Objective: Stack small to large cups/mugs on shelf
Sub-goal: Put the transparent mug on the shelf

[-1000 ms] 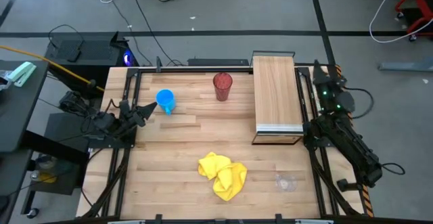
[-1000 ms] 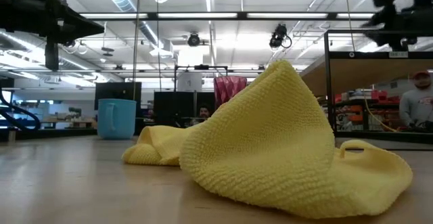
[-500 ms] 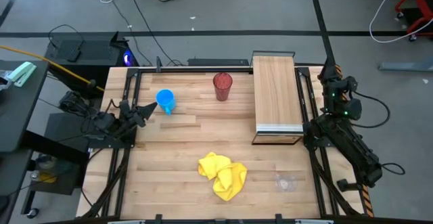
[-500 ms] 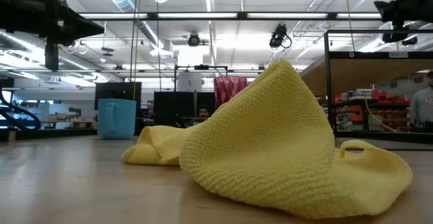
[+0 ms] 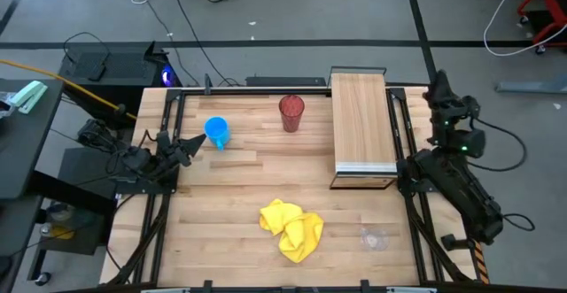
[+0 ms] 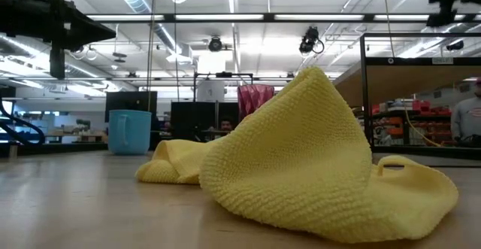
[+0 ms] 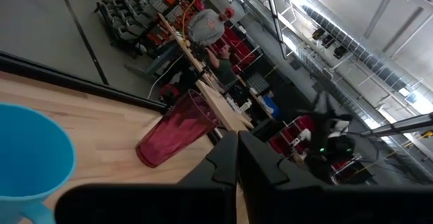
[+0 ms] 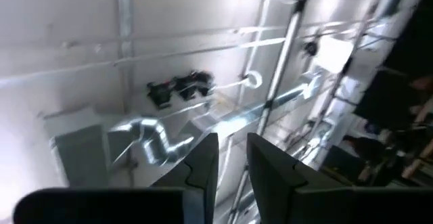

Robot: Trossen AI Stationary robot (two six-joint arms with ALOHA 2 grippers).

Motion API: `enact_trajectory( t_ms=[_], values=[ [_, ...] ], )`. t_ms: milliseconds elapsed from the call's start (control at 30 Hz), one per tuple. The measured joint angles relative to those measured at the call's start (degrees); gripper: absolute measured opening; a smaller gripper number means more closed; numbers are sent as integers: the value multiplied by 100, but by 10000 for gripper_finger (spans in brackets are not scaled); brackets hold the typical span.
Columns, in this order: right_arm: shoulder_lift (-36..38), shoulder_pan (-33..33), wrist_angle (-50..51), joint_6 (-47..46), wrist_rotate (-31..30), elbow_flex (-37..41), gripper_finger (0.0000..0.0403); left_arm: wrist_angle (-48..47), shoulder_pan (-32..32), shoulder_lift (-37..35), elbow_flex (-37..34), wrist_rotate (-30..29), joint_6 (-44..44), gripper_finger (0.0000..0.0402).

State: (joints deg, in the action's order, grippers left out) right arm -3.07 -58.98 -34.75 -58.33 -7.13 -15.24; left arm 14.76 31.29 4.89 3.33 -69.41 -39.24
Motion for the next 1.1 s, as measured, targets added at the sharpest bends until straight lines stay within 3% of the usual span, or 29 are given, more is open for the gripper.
enact_trajectory(
  t_ms=[167, 267, 400, 533, 667, 767, 933, 1100],
  values=[
    [-587, 0, 682, -1, 1918, -1417, 85, 0, 0, 0, 0, 0, 0, 24],
    [-1069, 0, 2296, -124, 3202, -2571, 85, 0, 0, -1, 0, 0, -2, 20],
    [-1807, 0, 5422, 345, 4578, -4294, 85, -1, 0, -1, 0, 0, -4, 16],
    [-2430, -2, 8708, 1665, 4618, -6011, 85, -2, 0, -2, 0, 0, -4, 21],
    [-2729, -4, 11230, 2477, 3803, -7569, 85, -4, 0, 0, 0, 0, -4, 27],
    [-2726, -19, 12422, 2524, 3206, -8512, 85, -2, 0, 0, 0, 0, -15, 29],
    [-2470, -96, 12513, 1922, 3297, -9168, 85, -6, 0, -1, 0, 0, -12, 23],
    [-2207, -252, 12423, 1277, 4238, -9058, 85, -4, 0, -2, 0, 2, -15, 18]
  ],
)
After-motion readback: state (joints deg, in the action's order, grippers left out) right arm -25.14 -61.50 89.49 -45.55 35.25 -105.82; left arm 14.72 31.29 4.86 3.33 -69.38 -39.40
